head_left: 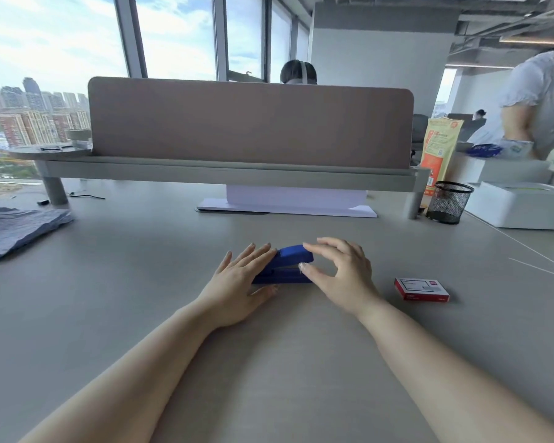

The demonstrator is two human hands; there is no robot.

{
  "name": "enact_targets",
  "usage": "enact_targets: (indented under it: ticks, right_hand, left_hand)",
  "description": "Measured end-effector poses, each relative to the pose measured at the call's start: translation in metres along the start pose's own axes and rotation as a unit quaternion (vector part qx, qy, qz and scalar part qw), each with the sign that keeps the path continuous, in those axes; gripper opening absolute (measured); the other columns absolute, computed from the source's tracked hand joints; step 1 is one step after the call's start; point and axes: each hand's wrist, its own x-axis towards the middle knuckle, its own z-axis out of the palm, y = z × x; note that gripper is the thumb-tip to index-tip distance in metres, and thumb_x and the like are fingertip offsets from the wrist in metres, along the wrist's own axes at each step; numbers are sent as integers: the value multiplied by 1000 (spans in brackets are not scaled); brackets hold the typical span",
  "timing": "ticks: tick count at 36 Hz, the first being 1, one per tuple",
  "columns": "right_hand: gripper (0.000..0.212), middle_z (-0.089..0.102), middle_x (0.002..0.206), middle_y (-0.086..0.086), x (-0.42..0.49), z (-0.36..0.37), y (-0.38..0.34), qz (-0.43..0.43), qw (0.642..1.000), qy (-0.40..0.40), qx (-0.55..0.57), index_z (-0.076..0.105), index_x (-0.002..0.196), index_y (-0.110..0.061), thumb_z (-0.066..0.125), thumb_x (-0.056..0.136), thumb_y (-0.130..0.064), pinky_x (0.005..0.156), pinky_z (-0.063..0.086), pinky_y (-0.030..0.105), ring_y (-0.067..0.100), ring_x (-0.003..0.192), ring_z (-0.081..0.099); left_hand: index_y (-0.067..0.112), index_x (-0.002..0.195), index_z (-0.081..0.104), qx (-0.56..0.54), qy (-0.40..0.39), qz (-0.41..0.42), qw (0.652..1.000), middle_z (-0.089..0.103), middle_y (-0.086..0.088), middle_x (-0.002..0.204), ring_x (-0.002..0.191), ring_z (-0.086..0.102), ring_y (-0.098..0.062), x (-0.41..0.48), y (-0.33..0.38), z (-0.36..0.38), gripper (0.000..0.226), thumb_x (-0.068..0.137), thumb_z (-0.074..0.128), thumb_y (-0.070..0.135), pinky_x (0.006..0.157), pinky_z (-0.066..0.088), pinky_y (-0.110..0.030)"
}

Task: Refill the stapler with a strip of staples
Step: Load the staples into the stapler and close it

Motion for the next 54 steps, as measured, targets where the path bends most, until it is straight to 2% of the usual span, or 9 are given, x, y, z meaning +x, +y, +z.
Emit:
enact_targets:
  ticks: [4, 11, 25, 33, 42, 46, 49, 51, 54]
  right_hand:
    - [55, 56, 128, -9, -1, 0, -1, -22, 999, 15, -27, 61, 112, -41, 48, 67, -69, 99, 29, 31, 15, 121, 42]
    - [67, 52, 136, -11, -3, 1, -4, -20, 995, -6, -93, 63, 109, -36, 35, 64, -76, 109, 22, 36, 14, 132, 36]
    - [55, 49, 139, -15, -6, 2, -5, -65, 988, -44, -136, 50, 127, -30, 38, 80, -56, 115, 10, 41, 14, 142, 23]
    - [46, 50, 138, -14, -7, 3, -4, -52, 989, -49, -130, 49, 128, -30, 45, 85, -45, 115, 13, 41, 15, 139, 28]
    - [53, 52, 138, -5, -9, 8, -5, -48, 993, -45, -94, 48, 131, -24, 47, 81, -40, 108, 27, 34, 22, 132, 40]
    - [56, 45, 144, -4, -8, -20, -7, -35, 994, -21, -97, 38, 138, -25, 51, 86, -39, 111, 22, 33, 20, 137, 33]
    - [65, 37, 149, -5, -14, -30, -4, -31, 990, -36, -132, 31, 141, -26, 42, 82, -53, 112, 20, 34, 19, 140, 26]
    - [76, 28, 153, -7, -23, -43, 7, -15, 985, -50, -166, 23, 143, -27, 29, 77, -64, 115, 16, 35, 17, 143, 18]
    - [79, 5, 158, -8, -41, -69, 26, 43, 970, -113, -213, 3, 146, -24, 28, 84, -66, 118, 2, 36, 13, 145, -2]
  left_hand:
    - [33, 145, 12, 0, 8, 4, 1000, 10, 14, 156, 144, -1, -9, -1, 0, -1, 67, 87, 40, 53, 119, -1, -42]
    - [37, 144, 15, 33, -6, -8, 999, 14, 17, 155, 144, 3, -6, -1, 6, -5, 61, 90, 42, 49, 118, -5, -44]
    - [37, 144, 12, 48, -2, -15, 999, 12, 17, 155, 144, 3, -7, -3, 7, -5, 64, 89, 41, 52, 119, -3, -45]
    - [38, 144, 11, 55, -2, -14, 998, 12, 18, 155, 144, 4, -6, -4, 7, -5, 62, 90, 39, 50, 118, -4, -44]
    - [33, 145, 1, 79, 9, -24, 997, 0, 15, 155, 144, -2, -8, -8, 8, -1, 66, 92, 37, 47, 118, -7, -39]
    - [29, 146, 0, 59, 38, -36, 997, -1, 13, 156, 144, -4, -9, -4, 28, -6, 68, 91, 33, 53, 118, -6, -37]
    - [26, 146, -5, 64, 17, -59, 996, -2, 10, 157, 145, -7, -12, -5, 29, -4, 71, 90, 27, 58, 119, -5, -39]
    - [25, 146, -5, 79, 5, -56, 995, -3, 8, 158, 145, -7, -16, -3, 34, 0, 72, 88, 20, 61, 119, -4, -40]
    - [23, 146, -6, 81, -4, -63, 995, -5, 7, 158, 145, -9, -17, -1, 46, 8, 74, 88, 22, 60, 119, -3, -39]
